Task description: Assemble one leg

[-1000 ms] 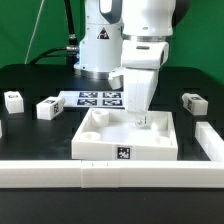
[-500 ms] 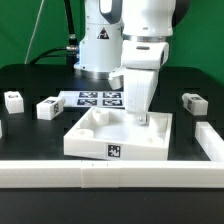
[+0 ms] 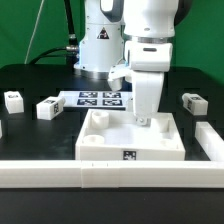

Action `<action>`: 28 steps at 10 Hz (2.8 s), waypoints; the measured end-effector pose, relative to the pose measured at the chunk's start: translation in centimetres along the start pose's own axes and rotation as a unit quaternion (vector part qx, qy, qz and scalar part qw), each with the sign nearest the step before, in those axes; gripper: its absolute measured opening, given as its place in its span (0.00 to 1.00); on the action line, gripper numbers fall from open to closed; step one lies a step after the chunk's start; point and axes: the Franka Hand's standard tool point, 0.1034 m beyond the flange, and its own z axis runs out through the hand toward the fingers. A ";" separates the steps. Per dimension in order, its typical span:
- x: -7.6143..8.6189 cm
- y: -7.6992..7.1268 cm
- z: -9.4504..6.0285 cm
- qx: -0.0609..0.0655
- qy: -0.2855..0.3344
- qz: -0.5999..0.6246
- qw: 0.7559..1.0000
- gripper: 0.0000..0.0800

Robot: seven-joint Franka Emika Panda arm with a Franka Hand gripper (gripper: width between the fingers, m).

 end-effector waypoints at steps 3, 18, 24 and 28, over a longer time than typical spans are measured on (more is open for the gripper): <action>0.6 1.2 -0.1 0.003 -0.005 -0.028 1.000 0.07; 3.1 2.4 0.1 -0.003 0.002 -0.040 0.999 0.79; 3.0 1.3 -3.3 -0.020 -0.001 -0.023 1.000 0.81; 6.2 -4.5 -5.9 -0.028 0.008 0.095 0.995 0.81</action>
Offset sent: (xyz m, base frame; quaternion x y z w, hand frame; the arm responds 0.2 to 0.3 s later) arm 0.0000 0.0000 0.0000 0.0000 0.0000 0.0000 1.0000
